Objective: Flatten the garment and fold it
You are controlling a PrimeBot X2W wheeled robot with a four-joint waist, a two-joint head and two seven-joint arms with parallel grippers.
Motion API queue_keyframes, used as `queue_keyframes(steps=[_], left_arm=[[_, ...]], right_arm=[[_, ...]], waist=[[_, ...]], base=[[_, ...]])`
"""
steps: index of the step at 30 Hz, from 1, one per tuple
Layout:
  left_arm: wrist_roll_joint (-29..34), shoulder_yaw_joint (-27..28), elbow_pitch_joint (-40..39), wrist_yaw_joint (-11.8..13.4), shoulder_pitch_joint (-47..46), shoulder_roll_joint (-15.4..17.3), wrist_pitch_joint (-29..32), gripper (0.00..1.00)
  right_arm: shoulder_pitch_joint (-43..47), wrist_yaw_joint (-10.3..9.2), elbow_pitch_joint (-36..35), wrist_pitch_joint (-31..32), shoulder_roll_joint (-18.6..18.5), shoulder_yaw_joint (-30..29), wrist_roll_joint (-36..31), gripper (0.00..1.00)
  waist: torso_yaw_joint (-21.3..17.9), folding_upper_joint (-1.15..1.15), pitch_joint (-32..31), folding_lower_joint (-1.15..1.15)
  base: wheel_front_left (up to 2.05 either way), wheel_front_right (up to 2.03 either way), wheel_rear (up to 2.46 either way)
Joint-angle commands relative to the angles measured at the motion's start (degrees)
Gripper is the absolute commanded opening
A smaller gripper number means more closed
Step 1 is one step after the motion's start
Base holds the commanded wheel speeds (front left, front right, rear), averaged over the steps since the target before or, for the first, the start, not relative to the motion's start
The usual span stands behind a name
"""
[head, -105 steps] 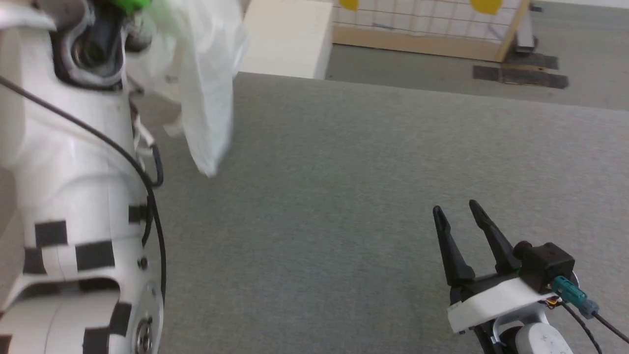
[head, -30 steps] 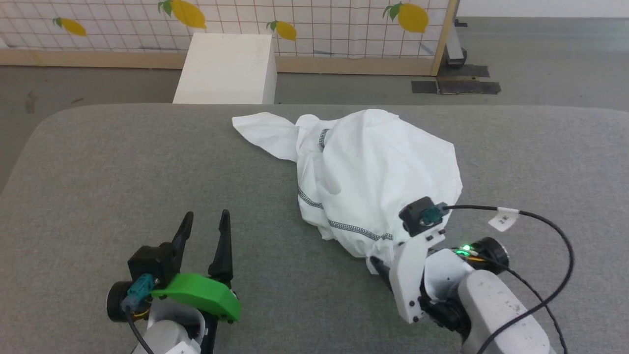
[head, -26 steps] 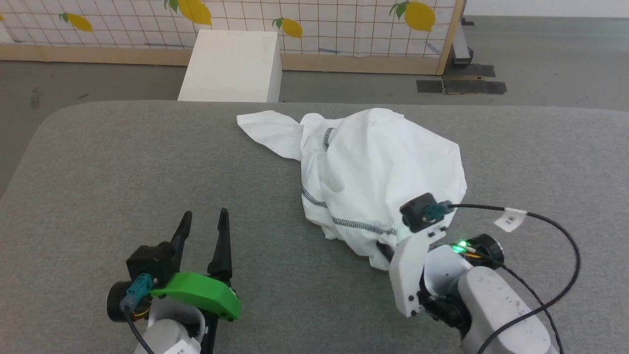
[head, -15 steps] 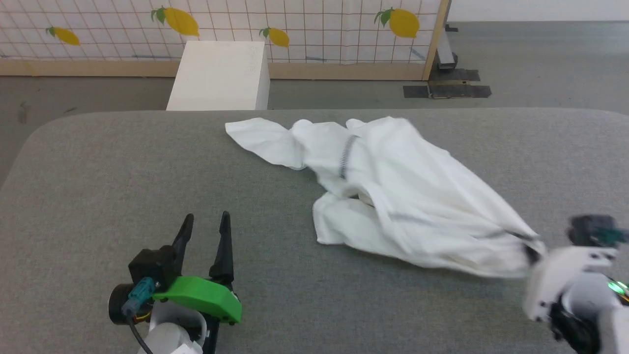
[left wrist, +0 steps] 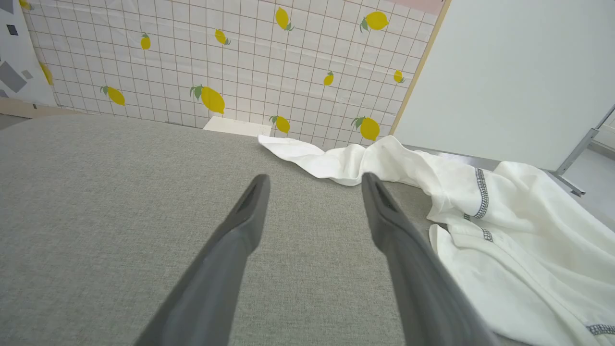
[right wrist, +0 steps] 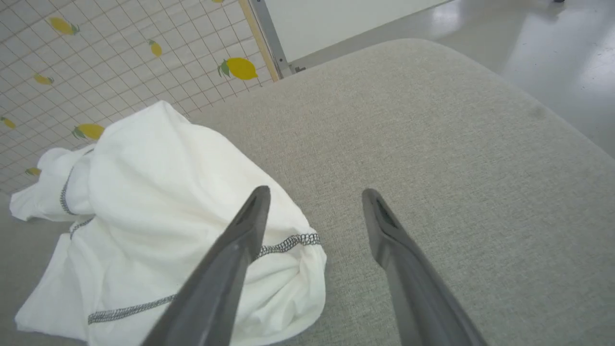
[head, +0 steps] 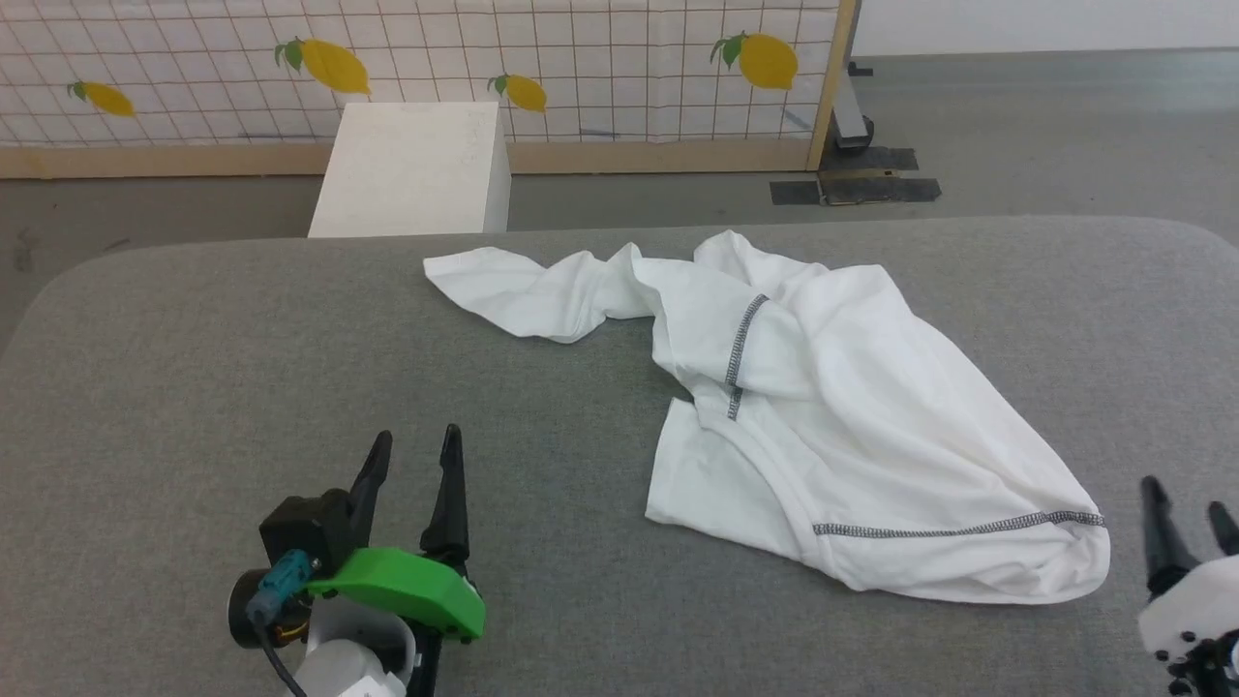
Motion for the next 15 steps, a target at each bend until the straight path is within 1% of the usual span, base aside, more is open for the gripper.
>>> queue_keyframes(steps=[1,3,7,11,13,15], left_arm=[[-0.40,0.18,0.35,-0.28,-0.34,-0.47,-0.01,1.00],[-1.25,0.22,0.95,-0.15,-2.90,-0.85,1.84,1.00],[-3.63,-0.04,3.50,-0.32,-11.91,-1.58,9.01,1.00],[-7.18,-1.61,9.10,-1.27,-22.31,-2.61,19.84,1.00],[-7.61,-3.29,13.06,-1.14,-27.00,-2.84,26.33,1.00],[-8.52,-4.21,17.23,-0.20,-30.67,-3.10,32.59,1.00]], right_arm=[[0.92,-0.09,-0.31,-1.84,0.03,-0.73,0.56,1.00],[1.43,-0.09,-0.38,-4.15,0.04,-1.26,1.43,1.00],[1.26,-0.09,-0.11,-6.14,0.04,0.70,2.28,1.00],[-0.04,-0.09,0.42,-6.64,0.04,2.72,2.72,1.00],[-0.91,-0.09,0.90,-6.86,0.04,3.64,3.03,1.00],[-1.60,-0.09,1.51,-7.33,0.04,4.43,3.40,1.00]], waist=[[-0.50,0.00,0.00,0.00],[-1.19,0.00,0.33,0.00],[-3.94,0.00,1.71,0.00],[-7.53,0.00,3.77,0.00],[-9.42,0.00,5.01,0.00],[-11.34,0.00,6.17,0.00]], base=[[0.00,0.00,0.00],[0.00,0.00,0.00],[0.00,0.00,0.00],[0.00,0.00,0.00],[0.00,0.00,0.00],[0.00,0.00,0.00]])
